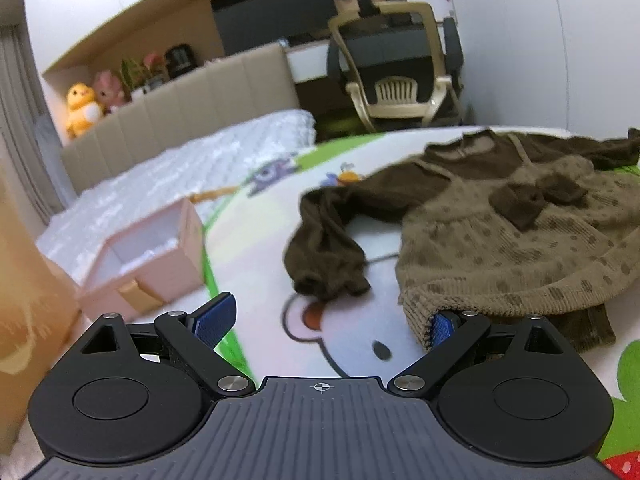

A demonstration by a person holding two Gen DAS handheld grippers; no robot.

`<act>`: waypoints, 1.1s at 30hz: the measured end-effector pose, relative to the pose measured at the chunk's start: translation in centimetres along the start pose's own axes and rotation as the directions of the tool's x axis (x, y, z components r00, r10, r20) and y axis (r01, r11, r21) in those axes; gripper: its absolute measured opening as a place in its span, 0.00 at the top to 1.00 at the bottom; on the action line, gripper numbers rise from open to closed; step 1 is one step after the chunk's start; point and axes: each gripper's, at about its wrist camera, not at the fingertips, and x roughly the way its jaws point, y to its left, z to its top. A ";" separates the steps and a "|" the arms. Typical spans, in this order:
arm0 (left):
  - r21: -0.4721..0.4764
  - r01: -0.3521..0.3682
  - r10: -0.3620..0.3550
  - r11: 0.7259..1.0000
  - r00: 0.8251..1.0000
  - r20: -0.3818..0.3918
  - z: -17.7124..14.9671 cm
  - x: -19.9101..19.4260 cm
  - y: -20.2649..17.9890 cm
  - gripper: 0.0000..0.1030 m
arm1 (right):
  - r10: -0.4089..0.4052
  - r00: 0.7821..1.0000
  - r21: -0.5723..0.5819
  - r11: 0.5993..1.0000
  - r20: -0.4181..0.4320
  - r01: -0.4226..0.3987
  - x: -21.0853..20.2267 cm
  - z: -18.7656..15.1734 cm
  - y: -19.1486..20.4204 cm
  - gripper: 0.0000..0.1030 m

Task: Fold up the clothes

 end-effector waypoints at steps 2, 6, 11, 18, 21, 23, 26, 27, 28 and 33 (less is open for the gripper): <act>-0.009 -0.009 0.009 1.000 1.000 0.010 0.1 -0.4 0.4 0.06 | -0.009 0.997 0.010 1.000 0.076 0.008 -2.2 2.0 -0.8 0.70; -0.027 0.000 0.000 1.000 1.000 -0.002 -0.5 -0.5 0.7 0.06 | 0.000 0.999 -0.025 1.000 0.049 0.001 -3.3 0.8 -0.7 0.70; -0.049 0.012 -0.013 0.999 0.999 -0.032 -1.5 -0.1 0.9 0.06 | 0.005 0.995 0.029 1.000 -0.103 -0.002 -2.9 -3.1 -1.6 0.70; -0.070 0.019 -0.021 0.997 0.999 -0.030 -1.1 0.0 0.7 0.06 | 0.424 0.896 0.027 0.905 -0.131 -0.424 -4.7 -4.1 3.5 0.58; -0.051 0.032 -0.033 0.998 0.999 -0.020 -0.7 -0.5 0.2 0.07 | 0.516 0.846 -0.077 0.845 -0.136 -0.528 -3.7 -3.8 8.4 0.44; -0.038 0.035 -0.036 0.999 0.999 -0.020 -0.8 -0.7 0.0 0.07 | 0.565 0.812 -0.134 0.802 -0.148 -0.582 -2.8 -3.5 11.5 0.44; -0.021 0.029 -0.029 0.999 0.999 -0.033 -1.0 -1.0 0.2 0.07 | 0.556 0.815 -0.216 0.786 -0.164 -0.580 -0.4 -2.7 14.8 0.72; -0.011 0.026 -0.027 1.000 0.999 -0.041 -1.1 -1.1 0.3 0.07 | 0.537 0.829 -0.204 0.804 -0.155 -0.558 0.3 -2.2 14.6 0.81; 0.009 0.028 -0.028 1.000 0.998 -0.051 -1.4 -1.3 0.4 0.07 | 0.518 0.843 -0.176 0.825 -0.144 -0.537 1.1 -1.6 14.1 0.87; 0.151 0.108 -0.096 0.983 0.991 -0.088 -2.6 -3.4 -0.2 0.07 | 0.469 0.881 -0.059 0.879 -0.065 -0.472 2.4 1.6 9.3 0.90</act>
